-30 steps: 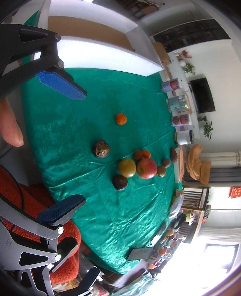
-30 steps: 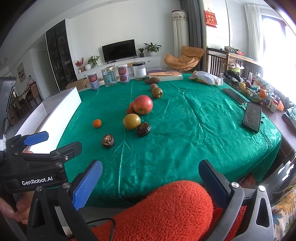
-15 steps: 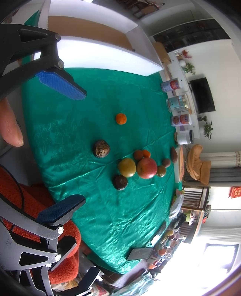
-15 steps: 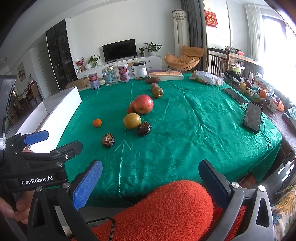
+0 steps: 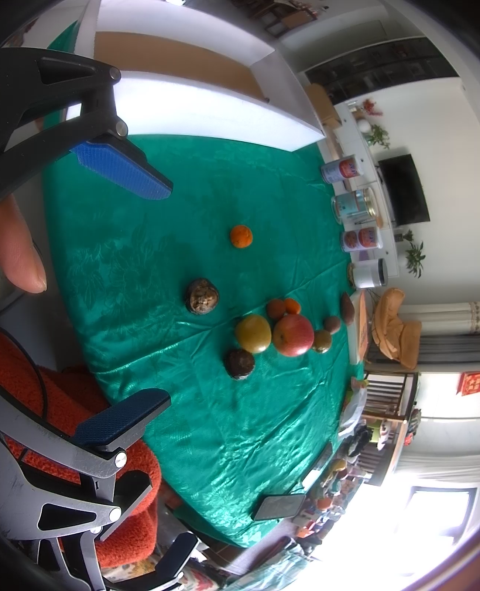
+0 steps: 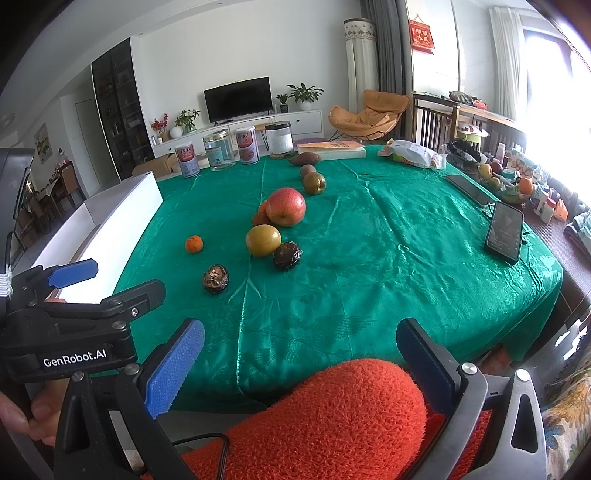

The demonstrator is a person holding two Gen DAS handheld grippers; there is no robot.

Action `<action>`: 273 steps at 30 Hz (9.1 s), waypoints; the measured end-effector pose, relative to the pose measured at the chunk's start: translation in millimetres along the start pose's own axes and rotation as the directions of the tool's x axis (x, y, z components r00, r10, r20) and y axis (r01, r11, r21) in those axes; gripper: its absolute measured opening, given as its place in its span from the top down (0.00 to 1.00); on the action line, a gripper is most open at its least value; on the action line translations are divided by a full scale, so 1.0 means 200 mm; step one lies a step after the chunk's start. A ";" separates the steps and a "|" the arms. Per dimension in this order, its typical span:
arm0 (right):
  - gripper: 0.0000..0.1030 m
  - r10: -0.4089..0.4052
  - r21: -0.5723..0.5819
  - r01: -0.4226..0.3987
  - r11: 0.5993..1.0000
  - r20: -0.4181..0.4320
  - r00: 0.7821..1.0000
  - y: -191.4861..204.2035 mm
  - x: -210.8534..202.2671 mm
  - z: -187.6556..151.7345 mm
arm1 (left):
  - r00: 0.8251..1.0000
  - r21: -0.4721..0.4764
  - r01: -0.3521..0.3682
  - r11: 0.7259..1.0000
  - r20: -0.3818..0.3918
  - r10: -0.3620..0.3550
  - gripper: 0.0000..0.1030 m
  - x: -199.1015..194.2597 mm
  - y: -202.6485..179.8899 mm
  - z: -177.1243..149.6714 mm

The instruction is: Organize fruits

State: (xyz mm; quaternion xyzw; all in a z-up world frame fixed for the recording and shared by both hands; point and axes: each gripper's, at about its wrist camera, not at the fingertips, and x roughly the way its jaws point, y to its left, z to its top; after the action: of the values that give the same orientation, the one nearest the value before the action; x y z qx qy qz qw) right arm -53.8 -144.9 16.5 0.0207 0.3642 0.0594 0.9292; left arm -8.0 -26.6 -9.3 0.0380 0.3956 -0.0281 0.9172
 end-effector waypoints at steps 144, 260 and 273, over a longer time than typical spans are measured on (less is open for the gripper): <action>0.24 0.166 -0.160 -0.252 0.955 -0.417 0.894 0.22 1.29 0.55 | 0.981 -0.221 0.147 0.964 -0.091 -0.170 0.71 0.70 0.53 0.18; 0.00 0.168 0.122 -0.165 0.979 -0.012 0.986 -0.03 0.33 0.06 | 0.976 0.000 0.167 0.986 0.143 -0.165 0.01 -0.03 0.31 -0.01; 0.00 0.189 0.142 -0.184 0.973 -0.029 0.981 -0.05 0.36 0.06 | 0.985 -0.039 0.112 0.993 -0.129 -0.116 0.01 0.44 0.29 -0.23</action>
State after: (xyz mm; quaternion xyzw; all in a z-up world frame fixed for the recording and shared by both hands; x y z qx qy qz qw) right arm 7.3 -146.2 -24.6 0.1179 0.3835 0.1215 0.9079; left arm 23.7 33.1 -103.0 0.0026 0.4569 -0.0716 0.8866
